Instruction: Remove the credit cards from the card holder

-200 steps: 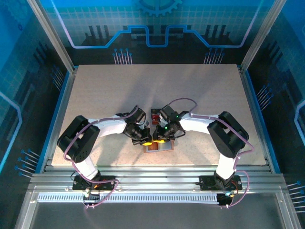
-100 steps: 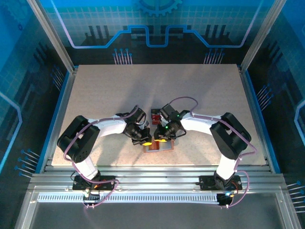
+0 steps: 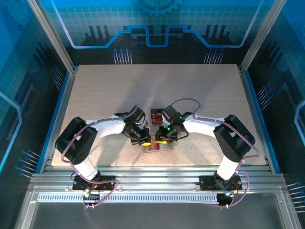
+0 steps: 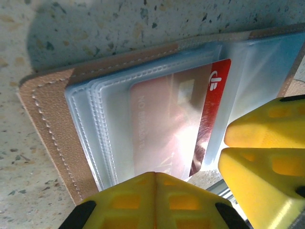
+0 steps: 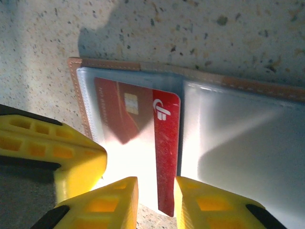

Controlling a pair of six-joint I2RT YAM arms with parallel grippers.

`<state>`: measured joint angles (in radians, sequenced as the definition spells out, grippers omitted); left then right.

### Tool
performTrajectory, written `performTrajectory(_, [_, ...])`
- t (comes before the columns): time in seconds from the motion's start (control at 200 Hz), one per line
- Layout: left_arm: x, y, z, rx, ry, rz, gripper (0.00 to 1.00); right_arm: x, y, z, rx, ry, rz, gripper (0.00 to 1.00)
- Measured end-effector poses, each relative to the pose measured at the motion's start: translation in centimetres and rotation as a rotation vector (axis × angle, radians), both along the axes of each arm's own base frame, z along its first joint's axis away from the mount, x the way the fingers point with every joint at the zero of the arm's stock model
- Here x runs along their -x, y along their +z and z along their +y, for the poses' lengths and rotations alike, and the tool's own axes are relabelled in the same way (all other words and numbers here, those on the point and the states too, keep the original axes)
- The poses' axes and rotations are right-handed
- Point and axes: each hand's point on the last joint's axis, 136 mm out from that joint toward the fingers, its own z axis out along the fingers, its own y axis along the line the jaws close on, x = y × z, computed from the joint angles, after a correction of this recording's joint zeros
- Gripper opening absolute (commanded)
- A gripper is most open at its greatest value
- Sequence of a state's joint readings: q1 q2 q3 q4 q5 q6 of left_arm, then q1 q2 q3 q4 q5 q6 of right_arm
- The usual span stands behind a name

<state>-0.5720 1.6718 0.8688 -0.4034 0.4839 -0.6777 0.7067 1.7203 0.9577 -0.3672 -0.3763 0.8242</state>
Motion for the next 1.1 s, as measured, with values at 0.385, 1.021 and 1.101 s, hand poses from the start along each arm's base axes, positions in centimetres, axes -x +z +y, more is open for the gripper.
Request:
performTrajectory(0.385, [0.1,-0.5,0.4,-0.026,0.000,0.003,0.06,0.1,0.3,1.2,-0.085,-0.003,0.010,0.26])
performTrajectory(1.021, [0.2,-0.5,0.5,-0.031,0.000,0.008,0.06,0.2,-0.9,1.2,-0.076,-0.009,0.036,0.26])
performTrajectory(1.101, [0.2,-0.5,0.5,-0.031,0.000,0.008,0.06,0.2,-0.8,1.1,-0.068,-0.006,0.031,0.26])
